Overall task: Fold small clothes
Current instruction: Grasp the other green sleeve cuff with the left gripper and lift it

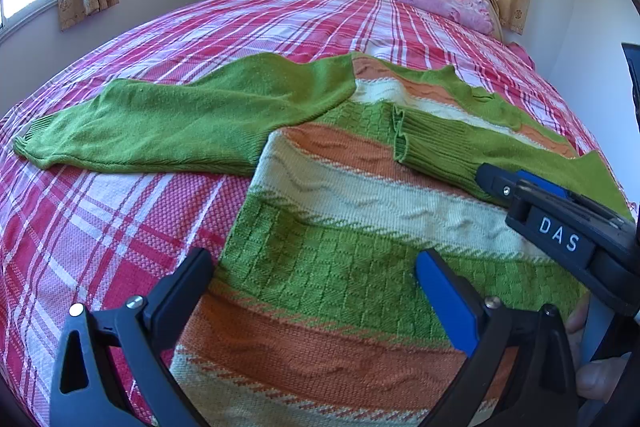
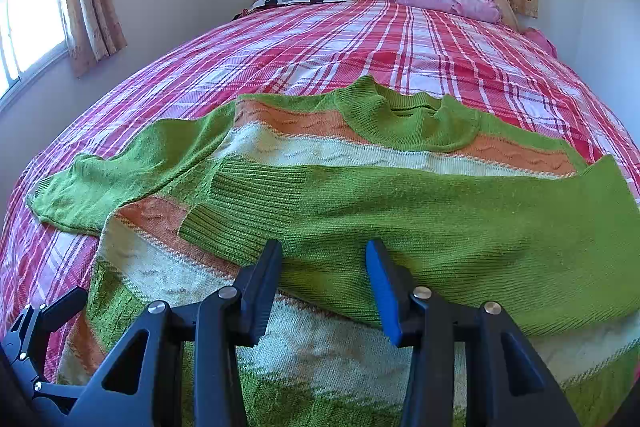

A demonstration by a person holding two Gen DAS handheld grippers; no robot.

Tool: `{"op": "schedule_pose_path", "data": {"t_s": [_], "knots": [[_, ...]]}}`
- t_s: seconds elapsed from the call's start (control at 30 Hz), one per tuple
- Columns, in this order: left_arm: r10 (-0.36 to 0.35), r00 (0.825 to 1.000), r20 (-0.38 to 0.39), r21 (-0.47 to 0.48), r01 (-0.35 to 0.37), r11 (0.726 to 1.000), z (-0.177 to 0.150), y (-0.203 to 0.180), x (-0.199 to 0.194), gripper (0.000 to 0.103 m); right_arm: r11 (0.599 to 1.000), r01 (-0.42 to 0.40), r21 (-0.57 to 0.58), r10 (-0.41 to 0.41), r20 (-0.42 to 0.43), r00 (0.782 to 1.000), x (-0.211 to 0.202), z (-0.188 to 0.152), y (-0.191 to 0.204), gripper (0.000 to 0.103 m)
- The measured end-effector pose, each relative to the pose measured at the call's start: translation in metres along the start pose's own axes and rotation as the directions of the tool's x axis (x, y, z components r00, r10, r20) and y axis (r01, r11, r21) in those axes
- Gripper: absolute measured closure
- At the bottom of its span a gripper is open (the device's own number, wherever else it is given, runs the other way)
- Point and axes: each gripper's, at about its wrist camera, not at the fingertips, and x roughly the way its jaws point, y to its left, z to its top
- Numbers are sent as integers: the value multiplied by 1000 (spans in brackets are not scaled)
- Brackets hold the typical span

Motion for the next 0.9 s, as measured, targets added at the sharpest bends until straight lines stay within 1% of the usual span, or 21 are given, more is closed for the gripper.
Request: {"op": "schedule_pose_path", "data": {"t_s": [0.17, 0.3, 0.33, 0.37, 0.43, 0.47, 0.53, 0.57, 0.63, 0.67, 0.7, 0.73, 0.77, 0.8, 0.83, 0.87, 0.9], "knots": [[-5, 1000, -5, -3, 5, 1000, 0, 0, 0, 0, 1000, 1, -1, -1, 0, 1000, 0, 0, 0, 58], [-6, 1000, -27, 8, 7, 1000, 2, 2, -1, 0, 1000, 1, -2, -1, 0, 1000, 0, 0, 0, 58], [3, 1000, -29, 7, -3, 1000, 4, 6, -3, 0, 1000, 0, -1, 0, 1, 1000, -1, 0, -1, 58], [14, 1000, -21, -9, -15, 1000, 7, 12, -7, 0, 1000, -1, 0, 1, 1, 1000, 0, 0, 0, 58], [13, 1000, 16, -104, -11, 995, 19, 42, -19, 0, 1000, -1, 0, 1, 0, 1000, 0, 0, 0, 58], [10, 999, 31, -171, -4, 985, 27, 63, -23, 0, 1000, -2, 1, 2, -1, 1000, 0, 0, 0, 58], [40, 998, 53, -279, -24, 960, 41, 100, -27, 0, 1000, -1, 0, 1, 0, 1000, 0, 0, 0, 58], [67, 996, 66, -329, -42, 943, 48, 120, -28, 0, 1000, 0, -1, 0, 0, 1000, 0, 0, 0, 58], [169, 983, 74, -420, -123, 899, 64, 167, -27, 0, 1000, -2, 0, 2, 0, 1000, 0, 0, 0, 58], [216, 974, 68, -452, -163, 877, 68, 185, -25, 0, 1000, -2, 0, 2, 0, 1000, 0, 0, 0, 58], [277, 959, 60, -486, -214, 847, 72, 205, -24, 1, 1000, -2, 1, 2, 0, 1000, 0, 0, 0, 58], [335, 941, 46, -521, -263, 812, 76, 226, -22, 2, 1000, -2, 1, 2, 0, 1000, 0, 0, 0, 58], [360, 933, 25, -548, -288, 785, 77, 240, -19, 4, 1000, -2, 0, 2, 0, 1000, 0, 0, 0, 58], [356, 934, -3, -593, -288, 752, 76, 261, -13, 7, 1000, -1, 0, 1, -1, 1000, 0, 0, 0, 58], [336, 942, -18, -626, -272, 730, 76, 275, -8, 13, 1000, -1, 0, 1, -1, 1000, 0, 0, 0, 58], [312, 949, -41, -666, -259, 700, 74, 291, 0, 17, 1000, -1, 0, 1, 0, 1000, 0, 0, 0, 58], [298, 953, -58, -684, -255, 683, 71, 300, 5, 23, 1000, -1, 0, 1, -1, 1000, 0, 0, 0, 57]]}}
